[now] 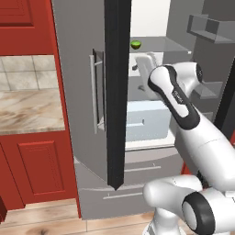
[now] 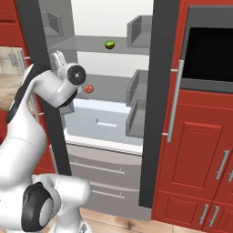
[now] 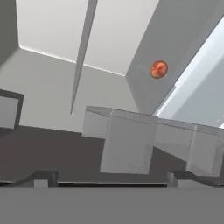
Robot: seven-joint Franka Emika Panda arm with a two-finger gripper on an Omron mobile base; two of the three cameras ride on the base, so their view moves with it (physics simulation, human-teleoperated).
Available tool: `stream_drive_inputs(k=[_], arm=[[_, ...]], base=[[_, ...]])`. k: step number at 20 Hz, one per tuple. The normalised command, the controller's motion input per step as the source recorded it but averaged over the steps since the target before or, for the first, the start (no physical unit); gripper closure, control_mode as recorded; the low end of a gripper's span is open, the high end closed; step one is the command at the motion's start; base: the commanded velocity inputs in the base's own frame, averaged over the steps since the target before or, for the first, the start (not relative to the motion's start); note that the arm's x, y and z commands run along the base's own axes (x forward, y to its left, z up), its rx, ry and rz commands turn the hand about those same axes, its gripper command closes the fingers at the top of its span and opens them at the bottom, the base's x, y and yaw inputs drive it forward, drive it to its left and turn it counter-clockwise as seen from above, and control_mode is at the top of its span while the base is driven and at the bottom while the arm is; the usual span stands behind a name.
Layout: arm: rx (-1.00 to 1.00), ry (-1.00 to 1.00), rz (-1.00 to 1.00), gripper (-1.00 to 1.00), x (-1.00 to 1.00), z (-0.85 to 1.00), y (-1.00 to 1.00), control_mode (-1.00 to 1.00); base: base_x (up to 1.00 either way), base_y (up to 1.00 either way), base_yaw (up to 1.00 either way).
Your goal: Retrieve the kiwi and peach from the fridge and place them into the bowl on the dining table.
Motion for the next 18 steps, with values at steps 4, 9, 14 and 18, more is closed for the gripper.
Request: stream_drive_inputs(k=[4, 9, 14, 18], arm=[[0.09, 0.00, 0.01, -1.00, 0.69, 0.00, 0.07, -1.00], [0.09, 0.02, 0.04, -1.00, 0.58, 0.00, 0.10, -1.00], [0.01, 0.02, 0.09, -1.00, 0.40, 0.00, 0.50, -1.00], [0.00, 0.03, 0.11, -1.00, 0.36, 0.00, 0.58, -1.00]], base=[[0.00, 0.00, 0.00], [0.00, 0.00, 0.00], [0.00, 0.00, 0.00], [0.00, 0.00, 0.00]])
